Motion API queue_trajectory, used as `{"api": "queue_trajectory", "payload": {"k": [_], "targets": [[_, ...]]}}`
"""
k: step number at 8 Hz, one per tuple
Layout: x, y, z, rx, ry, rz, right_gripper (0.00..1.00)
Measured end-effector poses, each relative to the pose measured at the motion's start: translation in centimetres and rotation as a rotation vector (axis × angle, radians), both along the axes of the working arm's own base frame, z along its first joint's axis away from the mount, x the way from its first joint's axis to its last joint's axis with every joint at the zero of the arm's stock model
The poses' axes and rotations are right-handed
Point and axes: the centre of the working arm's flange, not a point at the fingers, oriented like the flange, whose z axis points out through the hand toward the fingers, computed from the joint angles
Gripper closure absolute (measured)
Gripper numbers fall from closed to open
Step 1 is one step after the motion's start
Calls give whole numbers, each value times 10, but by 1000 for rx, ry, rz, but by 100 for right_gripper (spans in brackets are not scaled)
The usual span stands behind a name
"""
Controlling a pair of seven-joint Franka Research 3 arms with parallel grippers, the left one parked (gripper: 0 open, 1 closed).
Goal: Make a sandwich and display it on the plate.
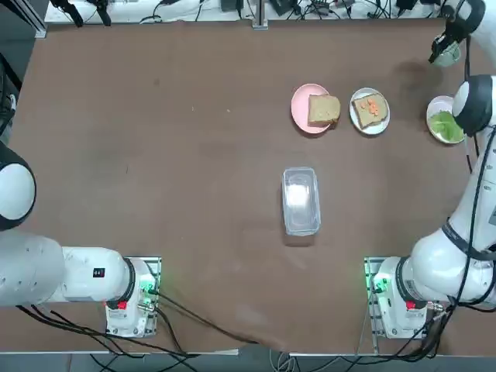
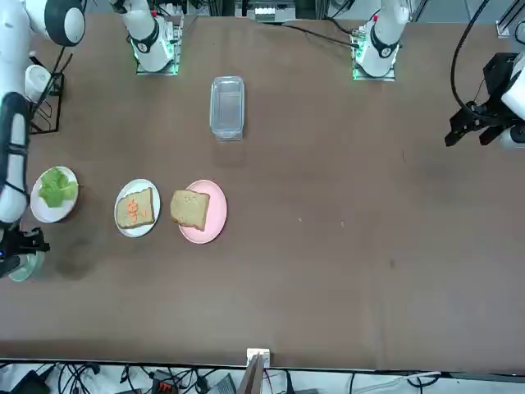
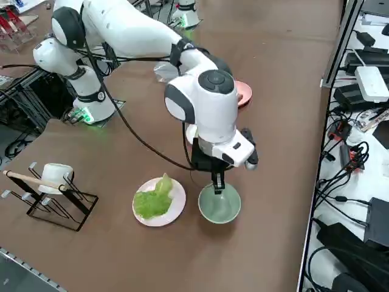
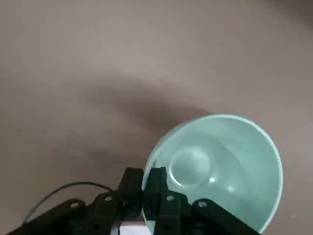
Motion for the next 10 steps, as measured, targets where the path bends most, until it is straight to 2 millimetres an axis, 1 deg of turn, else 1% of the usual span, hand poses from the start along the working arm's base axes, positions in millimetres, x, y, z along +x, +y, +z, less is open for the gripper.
{"api": "queue_trajectory", "payload": {"k": [2,3,4,6,8,9,10], "targets": [[3,-8,-29,-63,-26,13,95],[3,-11,-38,-75,-51,-8,95],[4,-12,-42,-83,-75,-31,95],[4,-13,-42,-87,-88,-46,95],[1,-16,-46,-87,-83,-52,90],[0,-17,-48,-87,-82,-54,85],[0,-17,-49,-86,-81,-54,76]]}}
